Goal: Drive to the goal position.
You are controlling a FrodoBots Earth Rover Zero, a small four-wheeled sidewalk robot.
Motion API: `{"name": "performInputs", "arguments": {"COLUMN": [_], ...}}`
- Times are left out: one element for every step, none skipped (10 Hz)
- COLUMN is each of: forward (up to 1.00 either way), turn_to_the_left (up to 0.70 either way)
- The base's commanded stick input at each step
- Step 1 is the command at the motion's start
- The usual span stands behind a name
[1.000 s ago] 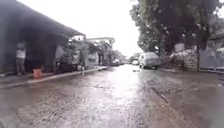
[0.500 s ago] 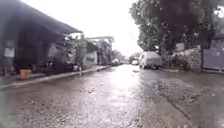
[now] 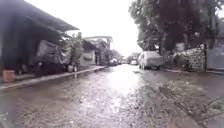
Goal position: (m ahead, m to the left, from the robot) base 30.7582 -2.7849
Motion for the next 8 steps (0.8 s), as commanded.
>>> {"name": "performInputs", "arguments": {"forward": [1.0, 1.0, 1.0, 1.0, 1.0, 1.0, 1.0, 1.0], "turn_to_the_left": [0.0, 0.0, 0.0, 0.0, 0.0, 0.0, 0.0, 0.0]}}
